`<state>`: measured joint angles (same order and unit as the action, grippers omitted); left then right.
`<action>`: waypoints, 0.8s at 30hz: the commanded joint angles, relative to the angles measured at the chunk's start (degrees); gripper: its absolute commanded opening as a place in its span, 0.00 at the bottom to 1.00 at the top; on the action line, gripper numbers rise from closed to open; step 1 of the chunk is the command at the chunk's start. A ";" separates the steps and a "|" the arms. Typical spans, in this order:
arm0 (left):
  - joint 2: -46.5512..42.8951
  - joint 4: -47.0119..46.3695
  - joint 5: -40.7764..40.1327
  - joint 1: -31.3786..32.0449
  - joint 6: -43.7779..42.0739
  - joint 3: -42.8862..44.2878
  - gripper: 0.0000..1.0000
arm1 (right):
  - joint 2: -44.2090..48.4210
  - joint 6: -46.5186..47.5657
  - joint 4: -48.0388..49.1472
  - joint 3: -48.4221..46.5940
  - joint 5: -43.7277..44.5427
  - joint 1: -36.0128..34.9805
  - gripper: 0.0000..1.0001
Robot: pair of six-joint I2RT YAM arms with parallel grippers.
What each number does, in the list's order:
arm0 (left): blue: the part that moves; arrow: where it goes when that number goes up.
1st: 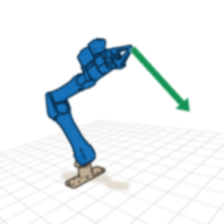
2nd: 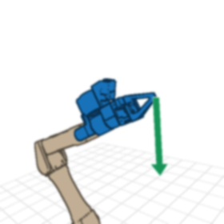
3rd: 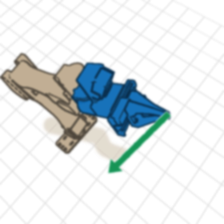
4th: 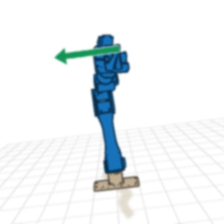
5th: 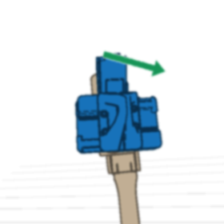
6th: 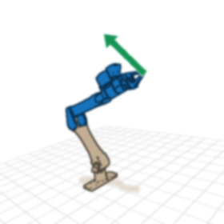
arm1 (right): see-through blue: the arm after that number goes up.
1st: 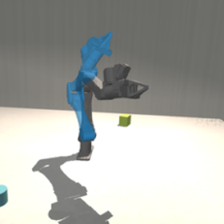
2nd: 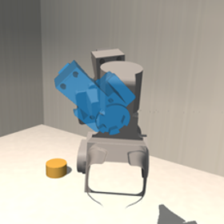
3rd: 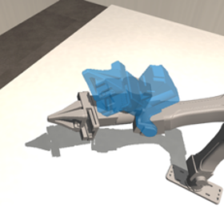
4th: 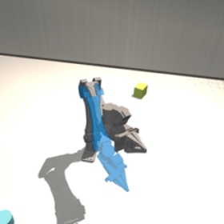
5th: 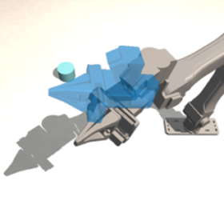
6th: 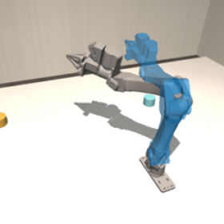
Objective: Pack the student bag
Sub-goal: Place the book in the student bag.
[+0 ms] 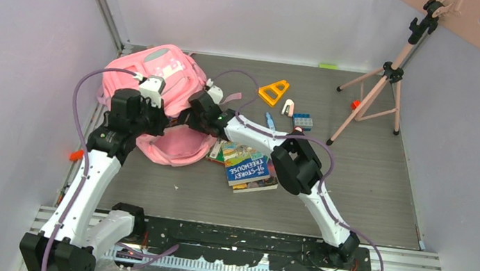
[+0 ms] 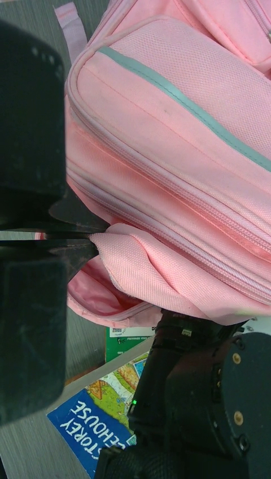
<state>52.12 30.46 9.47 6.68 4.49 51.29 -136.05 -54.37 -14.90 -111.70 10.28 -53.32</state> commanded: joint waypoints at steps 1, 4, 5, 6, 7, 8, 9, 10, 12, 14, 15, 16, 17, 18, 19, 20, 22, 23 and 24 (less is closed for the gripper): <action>-1.14 -4.28 1.75 0.18 1.00 1.71 0.00 | -4.38 2.04 4.93 -3.80 4.91 1.38 0.71; -0.72 -4.19 1.79 0.20 0.87 1.84 0.00 | -6.55 2.72 9.69 -4.86 4.14 1.90 0.69; -0.59 -4.12 1.78 0.18 0.83 1.91 0.00 | -7.10 2.76 12.05 -5.75 3.27 1.99 0.67; -0.47 -4.08 1.63 0.19 0.79 1.97 0.00 | -8.50 2.77 13.08 -7.31 2.44 2.17 0.67; -0.38 -4.01 1.48 0.18 0.78 1.97 0.00 | -9.31 2.86 14.18 -8.45 1.84 2.26 0.66; -0.30 -4.07 1.43 0.24 0.78 1.97 0.00 | -11.36 2.95 14.36 -11.59 0.50 2.39 0.65; -0.31 -4.05 1.30 0.22 0.78 1.97 0.00 | -12.58 3.06 14.50 -13.31 -0.28 2.41 0.65; -0.21 -3.96 1.32 0.18 0.78 1.97 0.00 | -14.91 3.10 14.52 -17.05 -1.63 2.43 0.64; -0.16 -4.00 1.46 0.22 0.85 1.96 0.00 | -17.56 3.17 14.31 -21.51 -3.31 2.43 0.62; -0.09 -4.12 1.81 0.29 1.02 1.85 0.00 | -18.61 3.21 14.48 -23.19 -4.02 2.43 0.62; -0.09 -4.09 1.83 0.27 1.04 1.88 0.00 | -18.54 3.26 14.53 -22.98 -4.07 2.43 0.62; -0.07 -4.09 1.85 0.27 1.05 1.89 0.00 | -17.89 3.50 15.55 -21.84 -4.01 2.43 0.62; -0.06 -4.09 1.83 0.27 1.05 1.93 0.00 | -17.34 4.06 16.86 -20.94 -3.89 2.43 0.62; -0.05 -4.09 1.72 0.31 1.05 1.97 0.00 | -15.77 4.88 18.20 -18.49 -3.79 2.43 0.63; -0.08 -4.05 1.62 0.28 1.05 1.93 0.00 | -13.88 5.37 18.79 -17.12 -3.87 2.43 0.64; -0.13 -4.08 1.55 0.27 1.05 1.97 0.00 | -12.96 6.35 19.98 -14.06 -3.96 2.43 0.67; -0.20 -4.09 1.38 0.27 0.98 1.90 0.00 | -9.68 7.83 22.07 -9.31 -4.49 2.43 0.72; -0.20 -4.09 1.37 0.27 0.96 1.89 0.00 | -7.50 8.38 22.74 -7.56 -5.14 2.43 0.74; -0.30 -4.07 1.26 0.28 0.96 1.89 0.00 | -6.26 9.76 23.98 -4.34 -5.74 2.43 0.78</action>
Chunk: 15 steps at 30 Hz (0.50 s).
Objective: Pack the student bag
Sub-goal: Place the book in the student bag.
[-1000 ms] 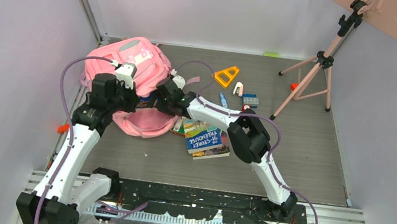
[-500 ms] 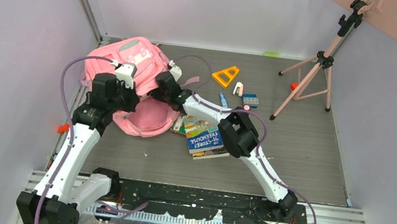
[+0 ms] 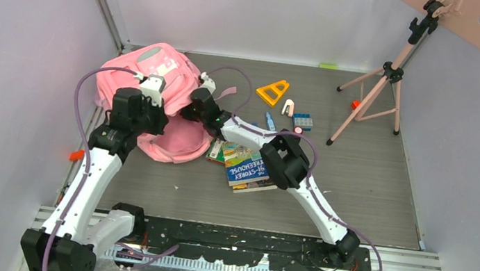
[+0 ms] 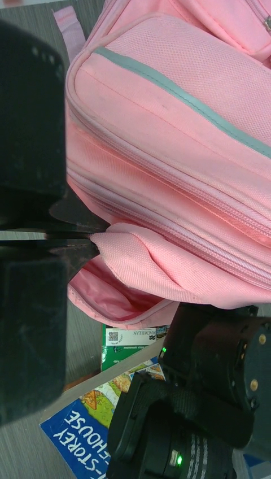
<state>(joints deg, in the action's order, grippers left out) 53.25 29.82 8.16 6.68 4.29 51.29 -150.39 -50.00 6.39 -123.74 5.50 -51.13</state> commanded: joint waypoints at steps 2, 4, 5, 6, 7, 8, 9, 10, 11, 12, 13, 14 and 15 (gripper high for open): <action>-1.61 -3.37 2.41 0.30 1.15 1.89 0.00 | 11.97 7.96 2.60 11.72 -3.28 0.25 0.80; -2.08 -3.37 2.02 0.27 1.08 1.77 0.00 | 16.75 10.18 1.79 16.57 -4.52 0.29 0.81; -2.32 -3.37 1.79 0.28 1.07 1.65 0.00 | 20.67 10.66 1.83 20.84 -6.75 0.23 0.81; -2.35 -3.43 1.52 0.27 0.99 1.63 0.00 | 22.73 11.78 2.08 22.85 -7.48 0.24 0.82; -2.40 -3.38 1.22 0.27 0.98 1.67 0.00 | 26.36 12.25 1.89 26.56 -9.14 0.13 0.82; -2.34 -3.37 0.90 0.29 0.98 1.77 0.00 | 28.17 13.16 1.02 28.04 -9.91 0.15 0.82; -2.36 -3.29 0.75 0.31 0.98 1.80 0.00 | 31.50 13.69 0.08 30.69 -11.28 0.15 0.82; -2.33 -3.21 0.64 0.27 0.98 1.80 0.00 | 33.38 14.47 -2.69 31.73 -11.82 0.20 0.82; -2.35 -3.12 0.51 0.27 0.98 1.80 0.00 | 37.24 14.83 -4.36 33.72 -12.55 0.22 0.82; -2.31 -3.04 0.41 0.29 0.98 1.80 0.00 | 39.23 15.65 -8.30 34.83 -12.85 0.22 0.82; -2.29 -3.02 0.37 0.29 0.98 1.77 0.00 | 43.32 15.86 -9.90 36.83 -13.03 0.24 0.82; -2.27 -3.11 0.42 0.31 0.98 1.77 0.00 | 47.44 16.09 -13.55 37.83 -12.73 0.35 0.82; -2.28 -3.11 0.43 0.27 1.02 1.80 0.00 | 49.30 16.08 -15.38 39.67 -11.74 0.48 0.83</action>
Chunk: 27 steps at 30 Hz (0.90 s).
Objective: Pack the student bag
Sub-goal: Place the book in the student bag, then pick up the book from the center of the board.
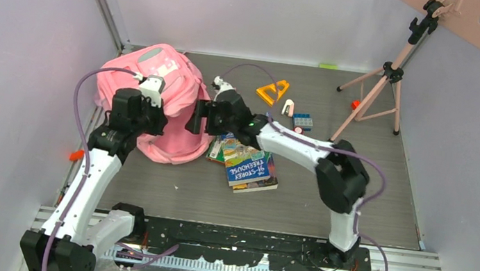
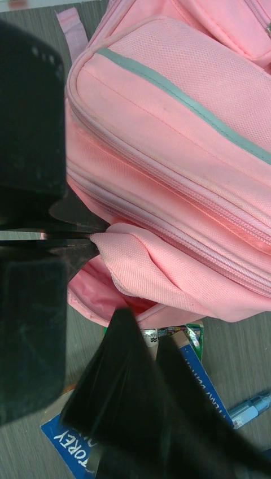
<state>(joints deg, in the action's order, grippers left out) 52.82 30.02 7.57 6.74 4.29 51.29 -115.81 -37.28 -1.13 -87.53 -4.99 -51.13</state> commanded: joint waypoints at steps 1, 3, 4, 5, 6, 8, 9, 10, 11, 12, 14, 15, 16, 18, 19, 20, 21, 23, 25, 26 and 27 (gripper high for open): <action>-1.70 -3.30 1.18 0.22 1.10 1.84 0.00 | 18.36 3.22 -11.76 4.31 -0.63 0.98 0.84; -1.62 -3.35 1.45 0.22 1.24 1.86 0.00 | 23.20 1.82 -17.44 6.88 0.52 3.05 0.85; -1.63 -3.38 1.54 0.21 1.36 1.88 0.00 | 24.59 0.55 -18.92 9.09 -0.01 4.20 0.84; -1.53 -3.39 1.60 0.20 1.45 1.89 0.00 | 27.50 0.02 -21.31 10.21 -0.59 6.81 0.84; -1.37 -3.39 1.72 0.23 1.50 1.95 0.00 | 28.99 -0.87 -23.12 12.96 -1.67 8.19 0.83; -1.10 -3.31 1.93 0.20 1.67 2.06 0.00 | 33.34 -0.66 -26.18 16.98 -1.99 12.20 0.83; -1.12 -3.30 1.93 0.20 1.68 2.06 0.00 | 35.71 -0.32 -27.38 18.15 -1.50 14.59 0.83; -1.16 -3.26 2.05 0.23 1.68 2.06 0.00 | 36.74 0.43 -30.15 19.95 -1.20 15.64 0.84; -1.26 -3.22 1.91 0.23 1.60 1.99 0.00 | 38.54 0.84 -31.43 21.37 -0.84 17.67 0.84; -1.35 -3.21 1.76 0.20 1.41 1.93 0.00 | 39.34 1.36 -33.86 22.10 -0.82 18.63 0.85; -1.54 -3.13 1.14 0.20 1.04 1.89 0.00 | 41.53 1.69 -35.71 24.70 -1.70 21.50 0.88; -1.50 -3.13 0.99 0.22 0.99 1.89 0.00 | 42.68 1.33 -35.84 26.75 -3.27 22.17 0.89; -1.49 -3.13 0.96 0.23 0.94 1.89 0.00 | 43.65 0.98 -35.69 27.78 -4.10 23.06 0.89; -1.61 -3.04 1.03 0.22 0.89 1.88 0.00 | 44.40 -0.40 -34.60 30.71 -7.06 23.88 0.88; -1.65 -3.09 1.08 0.21 0.89 1.89 0.00 | 44.60 -1.39 -34.18 32.25 -7.80 23.97 0.87; -1.60 -3.12 1.05 0.22 0.89 1.82 0.00 | 44.81 -1.96 -32.97 33.00 -9.41 24.11 0.86; -1.61 -3.15 1.04 0.20 0.89 1.80 0.00 | 44.93 -3.34 -31.26 34.41 -10.25 24.13 0.84; -1.50 -3.13 1.09 0.20 0.89 1.89 0.00 | 45.23 -5.43 -28.11 36.30 -12.82 24.15 0.82; -1.54 -3.13 1.11 0.24 0.96 1.86 0.00 | 45.34 -7.55 -24.73 38.19 -14.93 24.15 0.81; -1.63 -3.13 1.13 0.21 0.94 1.84 0.00 | 45.17 -8.16 -23.80 38.78 -16.01 24.17 0.81; -1.70 -3.13 1.13 0.21 0.91 1.88 0.00 | 44.98 -9.09 -22.00 39.79 -16.49 24.16 0.80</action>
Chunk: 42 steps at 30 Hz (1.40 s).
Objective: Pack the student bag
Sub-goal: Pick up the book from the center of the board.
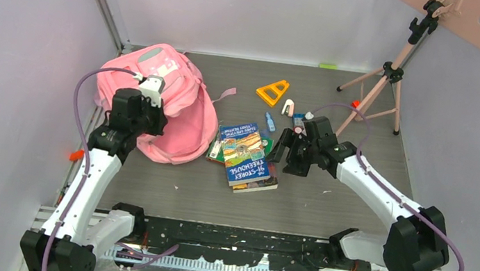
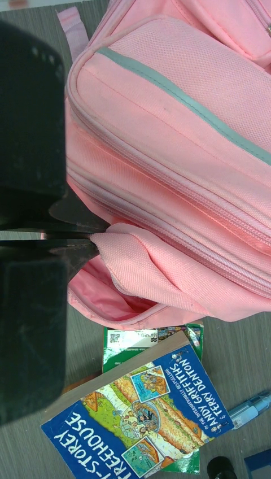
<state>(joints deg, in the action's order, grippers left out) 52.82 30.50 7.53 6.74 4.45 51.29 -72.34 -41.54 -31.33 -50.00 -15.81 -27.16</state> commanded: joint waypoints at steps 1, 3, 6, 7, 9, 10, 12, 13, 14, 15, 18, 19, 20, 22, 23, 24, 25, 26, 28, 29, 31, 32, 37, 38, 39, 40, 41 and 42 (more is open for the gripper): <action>-1.76 -3.61 1.17 0.20 0.76 1.89 0.00 | 0.81 -5.74 9.00 3.06 -6.63 0.18 0.80; -2.05 -3.61 1.08 0.26 0.72 1.80 0.00 | -0.05 -6.62 11.69 4.09 -8.32 0.18 0.80; -2.08 -3.61 0.95 0.21 0.65 1.71 0.00 | -1.74 -8.78 16.50 5.28 -9.84 0.17 0.80; -2.04 -3.61 0.94 0.20 0.65 1.71 0.00 | -2.10 -8.79 16.97 5.46 -9.83 0.17 0.80; -1.95 -3.61 1.00 0.21 0.65 1.71 0.00 | -3.35 -8.12 17.36 5.52 -9.20 0.17 0.80; -1.96 -3.61 1.00 0.20 0.65 1.71 0.00 | -4.22 -7.90 17.40 5.52 -8.85 0.17 0.80; -1.82 -3.61 1.00 0.27 0.65 1.71 0.00 | -5.33 -7.74 17.96 5.57 -9.15 0.17 0.79; -1.77 -3.61 1.03 0.25 0.65 1.70 0.00 | -5.65 -8.31 18.54 5.80 -9.46 0.17 0.78; -1.63 -3.61 1.01 0.21 0.65 1.71 0.00 | -6.05 -8.70 20.00 6.06 -10.10 0.17 0.78; -1.53 -3.61 1.07 0.23 0.65 1.71 0.00 | -6.28 -9.30 21.29 6.49 -10.33 0.17 0.77; -1.40 -3.61 1.08 0.20 0.65 1.71 0.00 | -7.78 -9.85 21.83 6.76 -10.75 0.17 0.75; -1.37 -3.61 1.04 0.22 0.58 1.71 0.00 | -7.98 -9.87 21.73 6.91 -10.78 0.17 0.75; -1.32 -3.61 1.00 0.25 0.56 1.69 0.00 | -8.26 -9.83 21.70 7.10 -10.65 0.17 0.74; -1.17 -3.61 0.94 0.24 0.56 1.62 0.00 | -8.38 -9.71 21.57 7.93 -10.37 0.17 0.74; -1.05 -3.61 0.91 0.26 0.56 1.67 0.00 | -8.36 -9.80 21.51 8.05 -10.24 0.17 0.74; -0.98 -3.61 0.96 0.22 0.56 1.71 0.00 | -8.35 -9.90 21.59 8.26 -10.22 0.17 0.74; -0.92 -3.61 1.01 0.20 0.56 1.71 0.00 | -8.39 -9.93 21.86 8.35 -10.38 0.15 0.74; -0.85 -3.61 1.04 0.20 0.56 1.71 0.00 | -8.46 -10.24 22.12 8.47 -10.51 0.16 0.74; -0.77 -3.61 1.09 0.22 0.56 1.75 0.00 | -8.83 -10.58 23.15 8.59 -11.23 0.10 0.74; -0.71 -3.63 1.08 0.20 0.61 1.73 0.00 | -9.22 -10.76 23.71 8.51 -11.71 -0.02 0.74; -0.71 -3.61 1.22 0.21 0.66 1.71 0.00 | -9.75 -10.91 23.89 8.33 -12.12 -0.42 0.74; -0.74 -3.61 1.18 0.27 0.57 1.71 0.00 | -9.93 -10.99 23.83 8.25 -12.17 -0.56 0.74; -0.58 -3.61 1.38 0.25 0.65 1.71 0.00 | -10.72 -12.30 25.09 9.21 -11.36 -1.92 0.74; -0.52 -3.61 1.42 0.21 0.65 1.70 0.00 | -10.94 -12.86 25.36 9.54 -11.40 -2.11 0.73; -0.51 -3.69 1.51 0.20 0.73 1.71 0.00 | -11.41 -13.12 26.23 9.69 -11.47 -2.20 0.72; -0.49 -3.69 1.64 0.23 0.74 1.71 0.00 | -11.68 -13.68 26.63 9.86 -11.54 -2.37 0.72; -0.38 -3.69 1.80 0.23 0.74 1.71 0.00 | -12.37 -13.89 27.34 9.93 -11.66 -2.51 0.71; -0.36 -3.72 1.85 0.21 0.81 1.71 0.00 | -12.64 -14.22 27.72 9.88 -11.68 -2.87 0.70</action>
<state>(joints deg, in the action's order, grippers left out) 53.04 30.55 7.57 6.74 4.43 51.29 -83.59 -53.71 -7.40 -40.49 -26.72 -29.10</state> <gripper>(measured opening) 0.030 0.712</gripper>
